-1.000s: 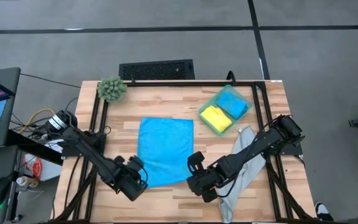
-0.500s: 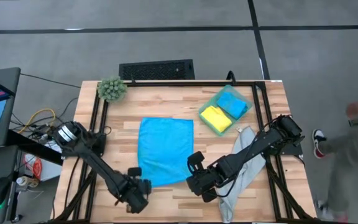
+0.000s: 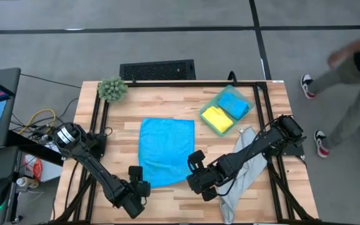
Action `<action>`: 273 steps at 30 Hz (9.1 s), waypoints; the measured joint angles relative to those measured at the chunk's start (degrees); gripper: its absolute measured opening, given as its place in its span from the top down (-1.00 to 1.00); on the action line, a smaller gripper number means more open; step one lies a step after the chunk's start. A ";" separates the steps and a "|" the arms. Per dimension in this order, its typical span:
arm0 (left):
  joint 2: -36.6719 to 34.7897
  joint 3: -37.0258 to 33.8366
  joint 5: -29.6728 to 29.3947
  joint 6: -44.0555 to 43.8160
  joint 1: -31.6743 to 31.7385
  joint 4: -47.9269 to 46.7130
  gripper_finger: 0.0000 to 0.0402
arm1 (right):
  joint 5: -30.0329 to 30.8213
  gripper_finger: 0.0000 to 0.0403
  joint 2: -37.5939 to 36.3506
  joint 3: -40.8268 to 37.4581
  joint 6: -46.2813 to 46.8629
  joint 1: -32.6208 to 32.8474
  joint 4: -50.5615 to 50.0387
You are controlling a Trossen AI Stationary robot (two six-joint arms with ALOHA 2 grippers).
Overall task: Fold microfiber towels
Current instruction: Fold the blue towel
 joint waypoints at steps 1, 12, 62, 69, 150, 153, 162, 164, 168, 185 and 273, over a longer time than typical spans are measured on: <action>-0.31 0.02 -2.04 0.53 -0.23 -0.54 -0.10 | -0.01 0.96 0.00 0.00 0.01 -0.16 0.02; 1.60 -2.38 -4.57 8.19 -1.57 5.31 -0.11 | -0.81 0.96 0.02 0.00 0.01 -0.26 -0.44; 2.47 9.95 -20.57 -8.71 2.52 -33.75 1.00 | 5.05 0.96 -5.42 0.04 -3.10 -8.51 -4.94; 2.47 2.15 -23.97 -9.11 7.36 -34.51 1.00 | 3.49 0.96 -4.58 -0.06 -8.48 -16.84 -6.61; 0.55 -13.42 -35.00 6.33 34.76 -16.12 0.29 | -8.07 0.48 -1.69 -12.33 -15.12 -43.58 13.06; -1.84 -12.00 -37.28 2.07 33.20 -24.14 0.29 | -12.71 0.44 -4.99 -12.17 -15.51 -43.07 10.77; -25.87 -17.28 -41.38 -18.04 15.39 -15.66 0.29 | -30.83 0.47 -15.25 -20.02 -15.66 -34.94 21.43; -30.60 -21.53 -42.82 -18.08 11.29 -5.86 0.29 | -29.60 0.50 -16.75 -25.97 -13.57 -32.77 29.52; -33.83 -30.23 -39.89 -11.94 8.77 13.40 0.35 | -19.40 0.53 -17.20 -34.29 -10.01 -28.68 42.93; -15.89 -36.24 -28.71 -9.31 10.67 33.02 0.99 | -14.71 0.54 -2.22 -38.44 -0.89 -23.65 52.10; -5.03 -29.44 -29.75 -18.06 -0.96 17.02 0.16 | -11.61 0.27 2.33 -49.46 -7.52 -20.80 78.61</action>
